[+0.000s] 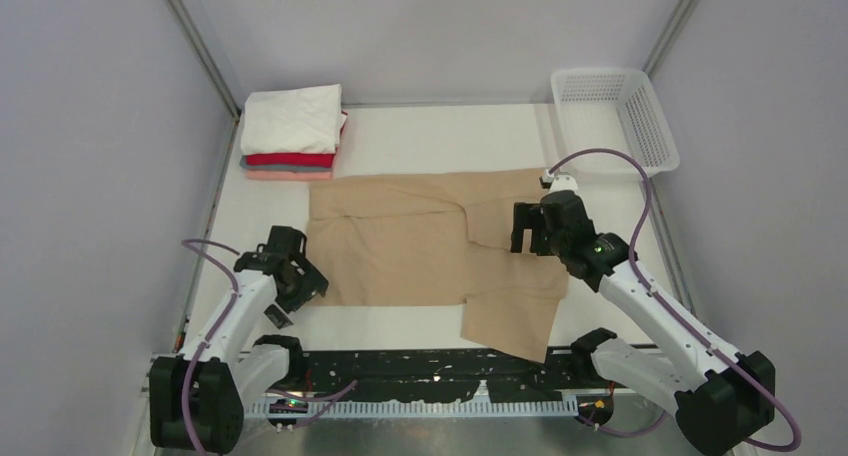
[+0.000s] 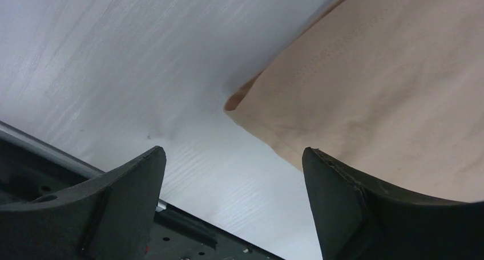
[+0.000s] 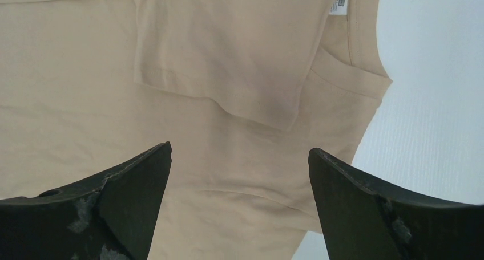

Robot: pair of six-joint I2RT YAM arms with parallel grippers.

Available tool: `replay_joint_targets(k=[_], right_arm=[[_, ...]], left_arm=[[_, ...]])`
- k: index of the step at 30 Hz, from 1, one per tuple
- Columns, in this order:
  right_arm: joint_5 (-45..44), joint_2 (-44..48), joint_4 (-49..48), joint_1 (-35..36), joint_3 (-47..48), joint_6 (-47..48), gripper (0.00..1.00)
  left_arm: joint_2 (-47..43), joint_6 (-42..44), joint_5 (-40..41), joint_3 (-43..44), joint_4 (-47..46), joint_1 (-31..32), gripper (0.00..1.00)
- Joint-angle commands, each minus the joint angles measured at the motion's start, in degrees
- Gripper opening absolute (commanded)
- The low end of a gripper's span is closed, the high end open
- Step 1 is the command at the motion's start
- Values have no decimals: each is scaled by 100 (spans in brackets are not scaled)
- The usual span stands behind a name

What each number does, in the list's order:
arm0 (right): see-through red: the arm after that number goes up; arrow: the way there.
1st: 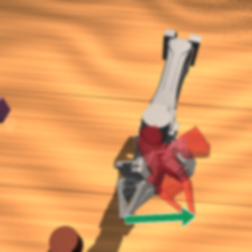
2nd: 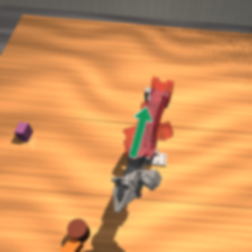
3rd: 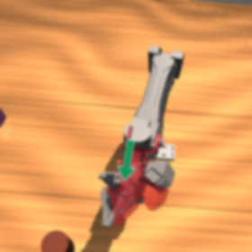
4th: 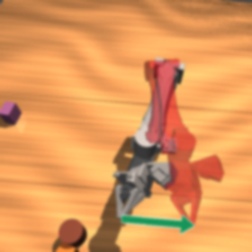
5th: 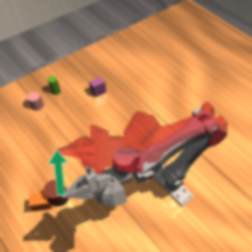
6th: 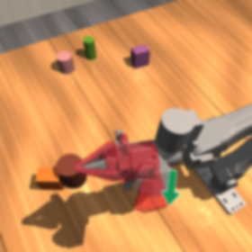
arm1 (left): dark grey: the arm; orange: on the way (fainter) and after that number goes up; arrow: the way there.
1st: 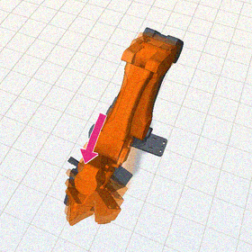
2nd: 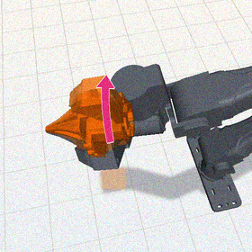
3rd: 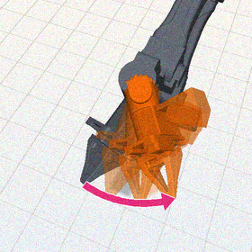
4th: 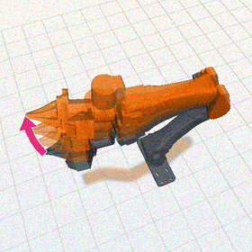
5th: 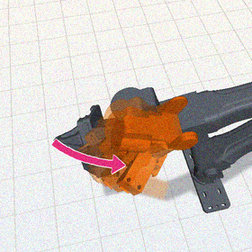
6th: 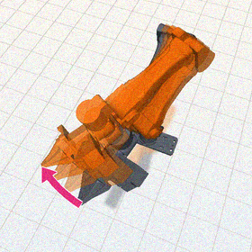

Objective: Fold and stack the t-shirts
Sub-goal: Grab the side of the flattened tshirt closest away from the robot with both arms

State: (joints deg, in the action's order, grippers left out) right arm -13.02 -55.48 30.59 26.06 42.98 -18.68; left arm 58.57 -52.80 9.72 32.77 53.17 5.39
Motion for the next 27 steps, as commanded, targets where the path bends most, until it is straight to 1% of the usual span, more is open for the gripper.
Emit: replay_joint_targets(k=[1,3,8,14,15,16,17,18,19,23,25,27], right_arm=[[-132,299,43,39,-49,-158,95],[-110,318,62,39,-76,-183,95],[-99,323,201,48,-125,-258,95],[-165,407,527,92,-113,-377,96],[-172,400,580,114,-100,-397,96],[-165,348,707,134,-45,-437,96],[-131,316,771,197,-14,-449,96],[-122,228,935,316,67,-487,96],[-120,177,1021,388,103,-501,96],[123,-133,1561,998,282,-647,99],[342,-323,1823,1347,307,-745,97],[506,-522,2014,1730,195,-941,94]], left_arm=[[-268,-419,119,-419,-940,-129,88],[-121,-459,122,-437,-1194,-168,83],[388,-508,105,-362,-1518,-195,64],[616,-506,37,-387,-1554,-222,36],[606,-520,65,-387,-1511,-222,29],[607,-546,88,-391,-1458,-222,26],[599,-541,85,-384,-1443,-222,19],[597,-536,87,-392,-1448,-221,8],[604,-537,98,-380,-1445,-218,0],[662,-482,93,-288,-1353,-231,0],[663,-400,88,-264,-1380,-231,0],[654,-338,107,-224,-1384,-229,0]])
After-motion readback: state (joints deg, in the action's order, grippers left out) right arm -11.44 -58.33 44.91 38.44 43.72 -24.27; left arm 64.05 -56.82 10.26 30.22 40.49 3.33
